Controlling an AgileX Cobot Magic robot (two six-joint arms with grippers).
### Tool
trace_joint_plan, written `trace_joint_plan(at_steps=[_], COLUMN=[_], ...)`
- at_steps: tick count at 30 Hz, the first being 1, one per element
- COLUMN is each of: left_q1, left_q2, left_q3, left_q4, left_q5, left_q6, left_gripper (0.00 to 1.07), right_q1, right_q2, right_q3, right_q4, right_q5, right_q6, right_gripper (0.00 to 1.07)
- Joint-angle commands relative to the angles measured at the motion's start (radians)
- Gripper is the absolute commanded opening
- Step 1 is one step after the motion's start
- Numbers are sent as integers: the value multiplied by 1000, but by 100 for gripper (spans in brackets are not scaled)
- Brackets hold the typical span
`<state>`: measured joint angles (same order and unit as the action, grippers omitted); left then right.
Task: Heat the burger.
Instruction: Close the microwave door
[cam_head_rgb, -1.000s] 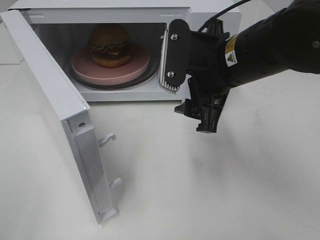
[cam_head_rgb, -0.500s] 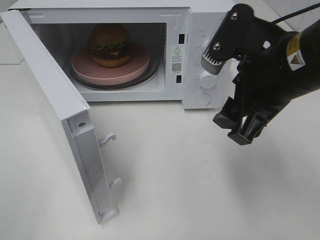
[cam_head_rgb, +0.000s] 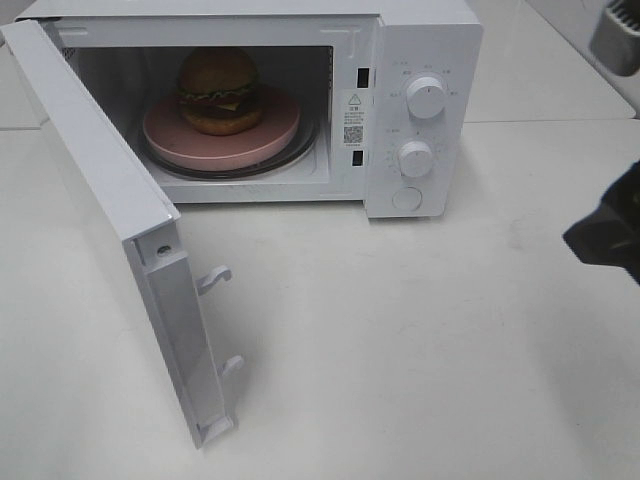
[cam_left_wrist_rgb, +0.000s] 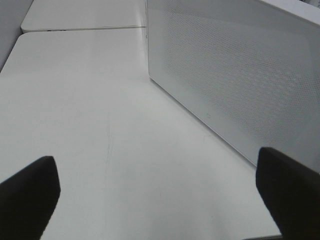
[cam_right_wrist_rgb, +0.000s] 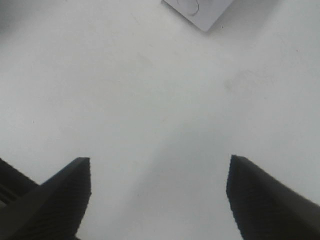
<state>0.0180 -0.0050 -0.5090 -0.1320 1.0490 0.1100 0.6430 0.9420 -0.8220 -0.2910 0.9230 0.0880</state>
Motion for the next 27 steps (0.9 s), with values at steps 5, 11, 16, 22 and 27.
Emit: trace_joint_plan(at_steps=[5, 11, 16, 22, 27], left_q1=[1, 1, 1, 1, 1], left_q2=[-22, -22, -22, -22, -22], left_q3=[3, 3, 3, 3, 3], left_q4=[-8, -8, -8, -8, -8], left_q5=[-8, -8, -8, -8, -8], left_q6=[-2, -2, -2, -2, -2], left_gripper=[100, 100, 100, 100, 100], right_q1=[-2, -2, -7, -222, -337], right_q2=[-163, -281, -373, -536, -631], right_q3=[4, 4, 16, 84, 113], right_q4=[-1, -2, -16, -8, 19], right_q5=[168, 262, 300, 322, 300], right_q6=[53, 69, 83, 56, 47], right_gripper=[76, 76, 76, 76, 76])
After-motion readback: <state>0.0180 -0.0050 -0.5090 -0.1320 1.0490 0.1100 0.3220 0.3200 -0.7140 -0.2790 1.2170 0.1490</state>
